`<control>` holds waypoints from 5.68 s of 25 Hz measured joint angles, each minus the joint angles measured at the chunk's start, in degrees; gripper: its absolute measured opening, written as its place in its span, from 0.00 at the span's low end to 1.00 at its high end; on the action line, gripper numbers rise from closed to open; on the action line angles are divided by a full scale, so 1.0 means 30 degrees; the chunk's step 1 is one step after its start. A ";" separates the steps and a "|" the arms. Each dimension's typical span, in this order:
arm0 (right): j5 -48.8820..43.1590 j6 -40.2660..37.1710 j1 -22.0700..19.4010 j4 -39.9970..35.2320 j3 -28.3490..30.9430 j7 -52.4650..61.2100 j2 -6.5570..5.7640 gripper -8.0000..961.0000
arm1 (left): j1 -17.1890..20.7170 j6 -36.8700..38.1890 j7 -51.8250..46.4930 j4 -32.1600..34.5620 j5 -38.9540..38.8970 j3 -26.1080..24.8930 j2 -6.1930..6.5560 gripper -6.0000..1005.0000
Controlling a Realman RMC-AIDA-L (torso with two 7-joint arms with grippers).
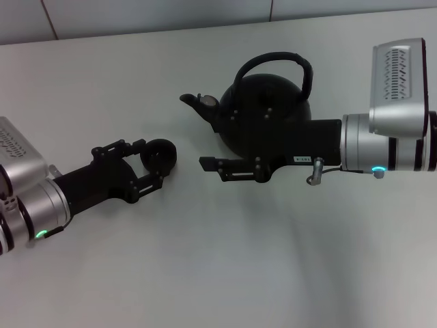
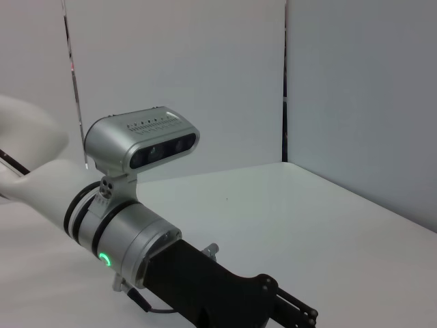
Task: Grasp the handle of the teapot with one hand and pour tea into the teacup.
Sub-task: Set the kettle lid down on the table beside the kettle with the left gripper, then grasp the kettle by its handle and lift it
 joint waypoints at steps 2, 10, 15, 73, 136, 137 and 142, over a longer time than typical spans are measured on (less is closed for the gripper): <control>0.0000 0.0000 0.0006 0.0002 0.0001 0.0000 0.0000 0.64 | -0.0024 -0.0172 -0.0005 0.0012 0.0006 0.0112 0.0001 0.73; 0.0000 0.0000 0.0032 0.0022 0.0033 0.0005 0.0000 0.64 | -0.0058 -0.0295 0.0024 0.0020 0.0010 0.0194 0.0000 0.85; 0.0000 0.0001 0.0027 0.0031 0.0036 0.0009 -0.0001 0.64 | -0.0057 -0.0279 -0.0027 0.0038 -0.0002 0.0191 0.0000 0.86; 0.9637 -0.0955 -0.5256 0.2586 0.1897 -0.7144 0.0100 0.62 | 0.4161 1.0942 -0.4637 0.6696 0.0005 -0.1661 0.1540 0.86; 1.2185 0.5920 -0.0116 0.7209 0.2375 -0.8482 -0.0088 0.59 | 0.4339 0.9858 -0.4589 0.6843 0.0012 -0.1660 0.1407 0.86; 1.2185 0.5920 -0.0095 0.7210 0.2396 -0.8487 -0.0088 0.59 | 0.4339 0.9826 -0.4603 0.6888 0.0011 -0.1661 0.1401 0.86; 1.2182 0.5920 -0.0033 0.7256 0.2480 -0.8498 -0.0087 0.35 | 0.4315 0.9786 -0.4610 0.6923 0.0012 -0.1660 0.1401 0.86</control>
